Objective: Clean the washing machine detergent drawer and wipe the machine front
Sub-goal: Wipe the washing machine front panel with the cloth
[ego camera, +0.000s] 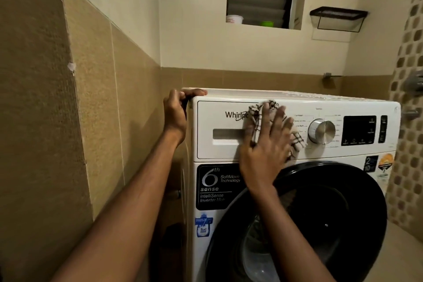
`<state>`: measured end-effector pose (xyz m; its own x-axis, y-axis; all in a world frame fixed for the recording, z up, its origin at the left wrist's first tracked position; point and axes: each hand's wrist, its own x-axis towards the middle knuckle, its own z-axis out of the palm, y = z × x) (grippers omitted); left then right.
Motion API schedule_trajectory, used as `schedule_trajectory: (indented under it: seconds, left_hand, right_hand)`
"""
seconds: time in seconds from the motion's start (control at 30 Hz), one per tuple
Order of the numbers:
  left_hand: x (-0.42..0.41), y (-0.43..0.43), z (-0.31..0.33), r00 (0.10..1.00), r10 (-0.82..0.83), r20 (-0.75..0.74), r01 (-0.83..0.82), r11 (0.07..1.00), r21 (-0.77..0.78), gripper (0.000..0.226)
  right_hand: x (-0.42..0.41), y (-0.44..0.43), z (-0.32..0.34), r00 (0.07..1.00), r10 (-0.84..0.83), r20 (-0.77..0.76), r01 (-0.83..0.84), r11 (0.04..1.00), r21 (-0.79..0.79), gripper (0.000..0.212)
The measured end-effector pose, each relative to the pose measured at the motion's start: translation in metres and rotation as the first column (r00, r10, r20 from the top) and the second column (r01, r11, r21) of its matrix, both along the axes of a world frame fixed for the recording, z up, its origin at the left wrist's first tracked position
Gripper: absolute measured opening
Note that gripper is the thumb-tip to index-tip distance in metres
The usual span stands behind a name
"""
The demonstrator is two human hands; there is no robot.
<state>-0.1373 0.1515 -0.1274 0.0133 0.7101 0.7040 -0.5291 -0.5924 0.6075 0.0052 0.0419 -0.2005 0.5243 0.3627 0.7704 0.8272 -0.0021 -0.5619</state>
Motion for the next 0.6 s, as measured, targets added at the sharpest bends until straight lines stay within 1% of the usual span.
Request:
schedule_trajectory:
  seconds: [0.03,0.07,0.1,0.13,0.17,0.2,0.23,0.27,0.3,0.33,0.37,0.4,0.43,0.47,0.5,0.53,0.57,0.6]
  left_hand:
    - [0.000,0.000,0.000,1.000,0.003,-0.001,-0.003,1.000,0.003,0.051]
    - [0.000,0.000,0.001,1.000,0.003,0.000,-0.003,1.000,0.003,0.051]
    - [0.000,0.001,0.001,1.000,-0.002,0.003,0.002,1.000,0.001,0.050]
    - [0.001,0.001,0.001,1.000,-0.008,0.002,0.008,1.000,-0.001,0.050]
    - [0.001,0.000,0.001,1.000,-0.008,-0.003,0.008,1.000,0.002,0.051]
    - [0.001,0.000,0.000,1.000,0.003,-0.009,-0.003,1.000,0.008,0.051]
    - [0.000,0.000,0.000,1.000,0.019,-0.016,-0.019,1.000,0.017,0.051]
    - [0.000,-0.001,0.000,0.999,0.038,-0.024,-0.037,0.999,0.025,0.051]
    - [0.000,-0.002,0.000,0.998,0.054,-0.027,-0.053,0.998,0.032,0.051]
    - [0.000,-0.003,0.000,0.998,0.065,-0.024,-0.064,0.997,0.036,0.051]
    - [0.000,-0.004,0.000,0.998,0.067,-0.021,-0.066,0.997,0.038,0.051]
    - [0.000,-0.005,0.000,0.998,0.067,-0.015,-0.066,0.997,0.035,0.050]
    - [0.000,-0.006,0.000,0.998,0.064,-0.013,-0.064,0.997,0.031,0.050]
    - [-0.001,-0.007,0.001,0.998,0.063,-0.015,-0.063,0.998,0.024,0.050]
    - [-0.001,-0.009,0.002,0.998,0.059,-0.017,-0.059,0.998,0.015,0.050]
    - [-0.001,-0.011,0.003,0.999,0.047,-0.021,-0.047,0.999,-0.001,0.050]
    - [-0.002,-0.014,0.004,1.000,0.020,-0.024,-0.021,1.000,-0.023,0.051]
    - [-0.004,-0.017,0.007,1.000,-0.015,-0.025,0.014,0.999,-0.047,0.053]
  right_hand:
    - [-0.013,0.000,-0.002,1.000,0.001,-0.013,-0.001,1.000,0.000,0.066]
    - [-0.025,-0.001,-0.008,0.995,0.007,0.100,-0.006,1.000,-0.005,0.067]
    - [-0.033,-0.001,-0.017,0.949,0.044,0.311,-0.035,0.999,-0.033,0.068]
    - [-0.033,-0.001,-0.030,0.829,0.083,0.553,-0.050,0.996,-0.074,0.068]
    - [-0.026,-0.002,-0.040,0.682,0.098,0.724,-0.038,0.994,-0.098,0.067]
    - [-0.015,-0.003,-0.045,0.617,0.093,0.781,-0.023,0.995,-0.100,0.064]
    - [-0.006,-0.003,-0.046,0.673,0.053,0.738,0.002,0.997,-0.074,0.062]
    - [0.001,-0.003,-0.044,0.803,-0.011,0.596,0.040,0.999,-0.035,0.062]
    - [0.004,-0.004,-0.036,0.930,-0.037,0.366,0.045,0.999,-0.014,0.062]
    - [0.003,-0.004,-0.026,0.990,-0.027,0.135,0.027,1.000,0.003,0.063]
    - [-0.001,-0.002,-0.016,1.000,-0.010,-0.006,0.010,1.000,0.024,0.063]
    - [-0.006,-0.001,-0.008,1.000,0.001,-0.025,0.000,1.000,0.027,0.063]
    - [-0.009,-0.002,-0.001,0.998,0.011,0.054,-0.011,1.000,0.006,0.063]
    - [-0.011,-0.001,0.002,0.981,0.022,0.193,-0.018,1.000,-0.022,0.063]
    - [-0.010,-0.001,0.005,0.939,0.037,0.342,-0.023,0.999,-0.046,0.064]
    - [-0.008,0.001,0.008,0.897,0.046,0.440,-0.027,0.998,-0.050,0.064]
    - [-0.006,0.002,0.013,0.879,0.047,0.475,-0.033,0.999,-0.038,0.063]
    - [-0.005,0.004,0.020,0.879,0.034,0.475,-0.032,0.999,-0.011,0.060]
